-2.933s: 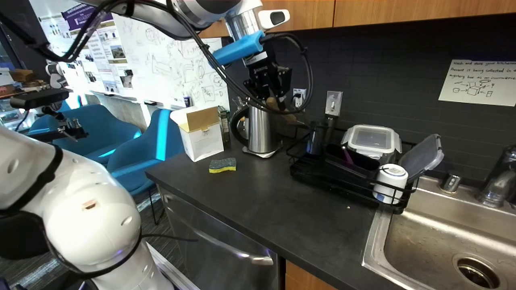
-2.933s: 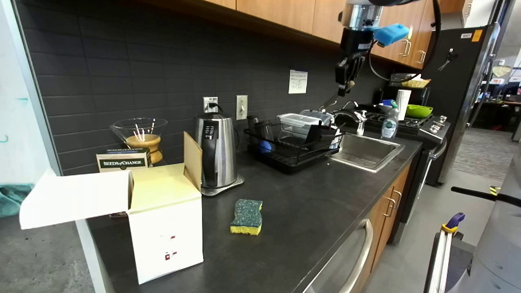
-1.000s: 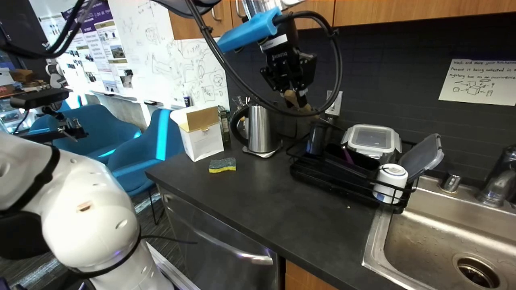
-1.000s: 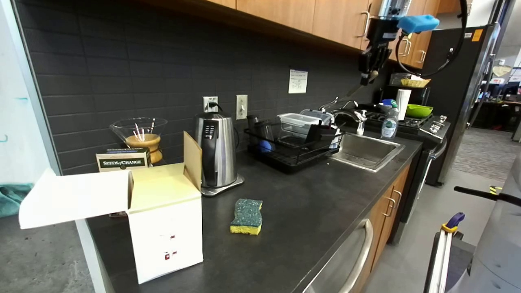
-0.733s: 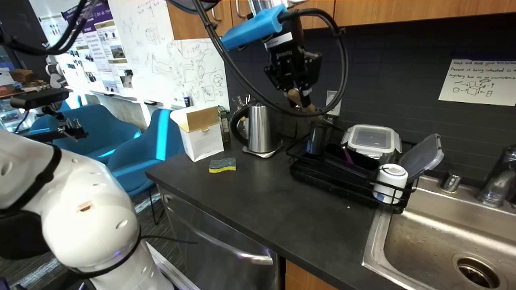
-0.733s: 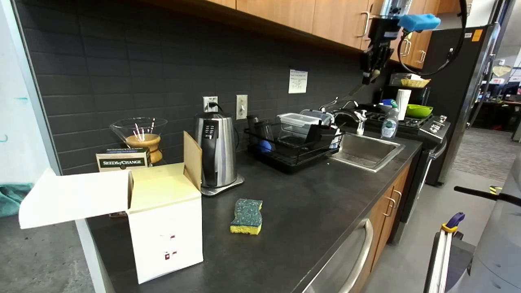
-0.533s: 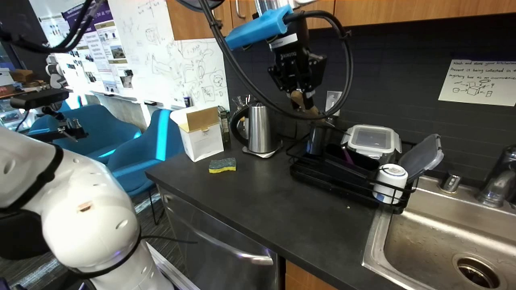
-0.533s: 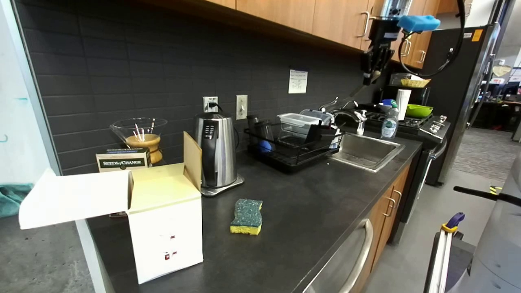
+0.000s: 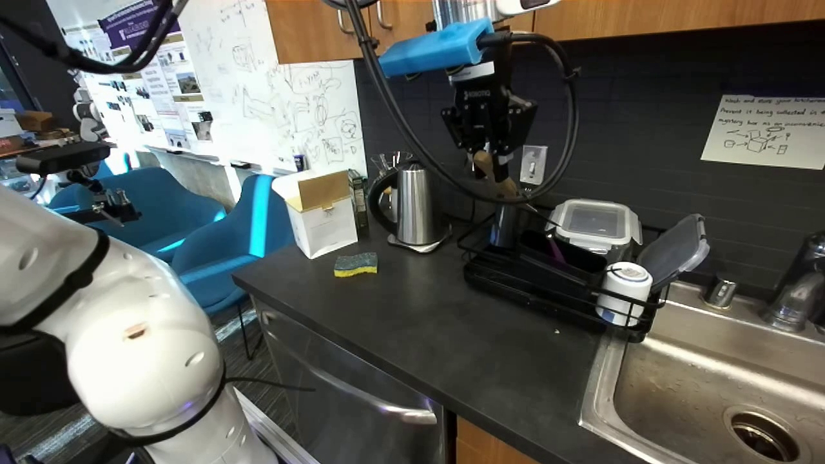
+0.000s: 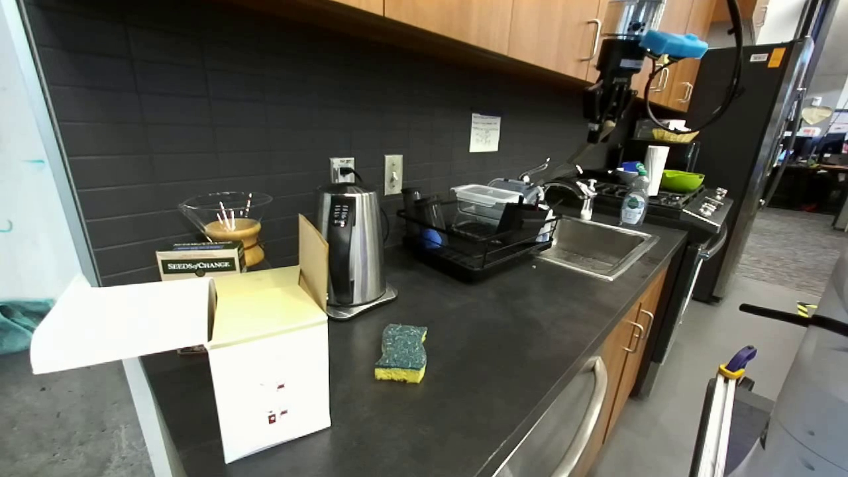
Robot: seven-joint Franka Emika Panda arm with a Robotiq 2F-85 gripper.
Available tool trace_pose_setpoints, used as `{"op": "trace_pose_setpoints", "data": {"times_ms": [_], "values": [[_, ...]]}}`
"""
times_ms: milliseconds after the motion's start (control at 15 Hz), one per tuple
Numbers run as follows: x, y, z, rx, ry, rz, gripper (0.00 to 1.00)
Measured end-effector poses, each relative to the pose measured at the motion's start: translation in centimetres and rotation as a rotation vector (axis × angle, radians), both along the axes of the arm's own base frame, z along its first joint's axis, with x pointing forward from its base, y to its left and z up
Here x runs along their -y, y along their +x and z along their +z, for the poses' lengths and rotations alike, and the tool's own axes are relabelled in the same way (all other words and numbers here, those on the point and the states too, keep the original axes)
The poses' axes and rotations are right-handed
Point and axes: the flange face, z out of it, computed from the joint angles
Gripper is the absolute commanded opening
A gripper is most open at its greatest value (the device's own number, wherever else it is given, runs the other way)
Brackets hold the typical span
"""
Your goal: Put the brown spatula in the black bucket in the drying rack
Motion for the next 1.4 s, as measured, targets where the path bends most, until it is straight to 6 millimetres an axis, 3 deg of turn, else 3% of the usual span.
{"op": "trace_pose_setpoints", "data": {"times_ms": [1400], "values": [[3.5,2.2,-1.3,-0.063,0.171,-0.048,0.08]]}}
